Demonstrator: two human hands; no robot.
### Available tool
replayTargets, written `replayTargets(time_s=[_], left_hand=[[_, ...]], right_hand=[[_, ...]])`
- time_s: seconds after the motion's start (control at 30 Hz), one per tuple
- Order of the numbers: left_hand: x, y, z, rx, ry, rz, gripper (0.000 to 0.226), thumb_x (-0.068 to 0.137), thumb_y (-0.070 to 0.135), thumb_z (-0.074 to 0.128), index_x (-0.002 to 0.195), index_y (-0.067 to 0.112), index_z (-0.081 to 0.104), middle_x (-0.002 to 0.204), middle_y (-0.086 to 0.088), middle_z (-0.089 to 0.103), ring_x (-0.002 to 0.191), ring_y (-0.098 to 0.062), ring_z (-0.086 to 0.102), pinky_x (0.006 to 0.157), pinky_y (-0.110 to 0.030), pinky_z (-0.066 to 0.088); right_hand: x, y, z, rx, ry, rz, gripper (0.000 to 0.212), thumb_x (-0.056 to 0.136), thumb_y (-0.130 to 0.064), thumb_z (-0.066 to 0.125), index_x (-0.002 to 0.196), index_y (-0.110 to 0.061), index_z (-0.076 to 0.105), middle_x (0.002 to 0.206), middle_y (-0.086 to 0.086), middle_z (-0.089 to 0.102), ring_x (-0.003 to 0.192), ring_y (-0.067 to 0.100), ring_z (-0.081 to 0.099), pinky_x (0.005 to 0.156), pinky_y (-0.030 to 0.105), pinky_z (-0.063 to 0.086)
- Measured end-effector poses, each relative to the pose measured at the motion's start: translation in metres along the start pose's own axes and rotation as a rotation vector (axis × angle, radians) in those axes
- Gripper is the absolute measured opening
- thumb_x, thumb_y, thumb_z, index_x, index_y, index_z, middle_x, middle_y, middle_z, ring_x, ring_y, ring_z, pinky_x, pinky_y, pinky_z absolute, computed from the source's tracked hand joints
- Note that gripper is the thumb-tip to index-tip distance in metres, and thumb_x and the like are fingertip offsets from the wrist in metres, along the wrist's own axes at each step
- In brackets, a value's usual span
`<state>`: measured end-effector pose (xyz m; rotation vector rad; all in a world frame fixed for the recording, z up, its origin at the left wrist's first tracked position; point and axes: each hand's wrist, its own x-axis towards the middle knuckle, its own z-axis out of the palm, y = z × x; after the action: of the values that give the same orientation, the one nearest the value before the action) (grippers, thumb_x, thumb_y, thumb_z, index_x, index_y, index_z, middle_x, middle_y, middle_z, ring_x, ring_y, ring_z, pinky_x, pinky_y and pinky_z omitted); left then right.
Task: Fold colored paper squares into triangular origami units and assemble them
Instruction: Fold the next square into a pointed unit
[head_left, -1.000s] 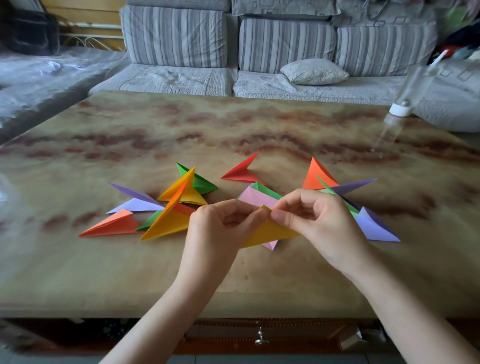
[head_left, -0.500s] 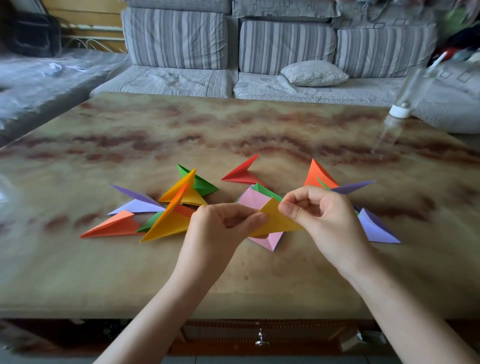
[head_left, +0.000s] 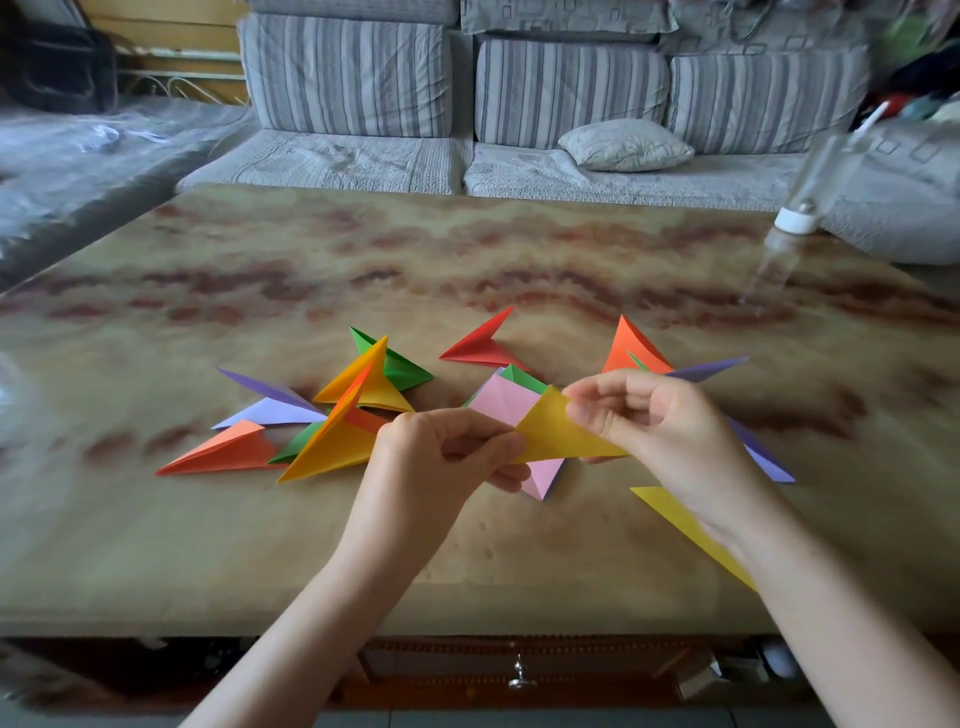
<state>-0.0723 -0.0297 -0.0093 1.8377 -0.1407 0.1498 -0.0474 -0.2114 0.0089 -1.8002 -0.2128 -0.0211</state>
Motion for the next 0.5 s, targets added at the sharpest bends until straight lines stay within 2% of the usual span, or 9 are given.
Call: replayTargets(time_s=[0.07,0.13,0.23,0.3,0.37,0.43,0.5], left_hand=[[0.0,0.0,-0.001,0.013,-0.015,0.01,0.006,0.08,0.011,0.07,0.076,0.013,0.073,0.061,0.005,0.072,0.056,-0.008,0.069,0.061,-0.008,0.046],[0.0,0.001,-0.002,0.015,-0.027,0.02,0.005,0.08,0.011,0.071,0.076,0.013,0.073,0.061,0.005,0.072,0.057,-0.009,0.069,0.061,-0.008,0.046],[0.0,0.002,-0.001,0.044,0.013,0.068,0.004,0.079,0.02,0.071,0.077,0.018,0.073,0.063,0.009,0.072,0.06,-0.003,0.069,0.062,-0.006,0.045],[-0.002,0.004,0.0,0.033,0.05,0.102,0.013,0.075,0.034,0.07,0.081,0.023,0.074,0.072,0.014,0.074,0.069,0.002,0.069,0.066,-0.007,0.047],[-0.001,0.005,0.001,0.001,0.054,0.114,0.022,0.07,0.041,0.069,0.086,0.026,0.075,0.081,0.016,0.074,0.078,0.001,0.069,0.072,-0.012,0.051],[0.0,0.004,0.004,0.006,0.073,0.119,0.014,0.071,0.033,0.074,0.083,0.025,0.076,0.078,0.014,0.074,0.075,0.0,0.069,0.07,-0.014,0.052],[0.0,0.002,0.006,0.043,0.122,0.137,0.004,0.072,0.022,0.077,0.074,0.025,0.075,0.07,0.014,0.073,0.066,0.001,0.066,0.064,-0.011,0.048]], right_hand=[[-0.001,0.0,0.0,0.014,-0.067,0.036,0.027,0.065,-0.031,0.072,0.089,-0.017,0.071,0.078,0.003,0.067,0.071,0.007,0.061,0.066,0.017,0.051],[-0.001,0.0,0.001,0.02,-0.084,0.044,0.023,0.062,-0.027,0.074,0.081,-0.014,0.071,0.072,0.001,0.068,0.065,0.01,0.062,0.062,0.02,0.052],[0.001,0.001,0.001,0.006,-0.018,0.017,0.011,0.066,-0.015,0.077,0.073,-0.009,0.07,0.068,0.006,0.068,0.063,0.013,0.06,0.061,0.023,0.05],[0.0,0.001,0.003,0.0,-0.02,0.0,0.007,0.07,-0.011,0.077,0.072,-0.009,0.07,0.07,0.008,0.068,0.066,0.014,0.059,0.064,0.025,0.048],[-0.004,0.0,0.008,-0.012,-0.071,-0.01,0.006,0.07,-0.013,0.078,0.071,-0.012,0.071,0.067,0.002,0.069,0.064,0.009,0.06,0.063,0.02,0.047],[-0.007,0.001,0.014,-0.037,-0.126,-0.014,0.006,0.071,-0.013,0.078,0.07,-0.014,0.072,0.065,0.001,0.07,0.061,0.007,0.061,0.062,0.017,0.046],[-0.008,0.002,0.019,-0.057,-0.15,-0.02,0.005,0.072,-0.013,0.078,0.071,-0.013,0.073,0.067,0.008,0.071,0.063,0.015,0.063,0.065,0.027,0.049]])
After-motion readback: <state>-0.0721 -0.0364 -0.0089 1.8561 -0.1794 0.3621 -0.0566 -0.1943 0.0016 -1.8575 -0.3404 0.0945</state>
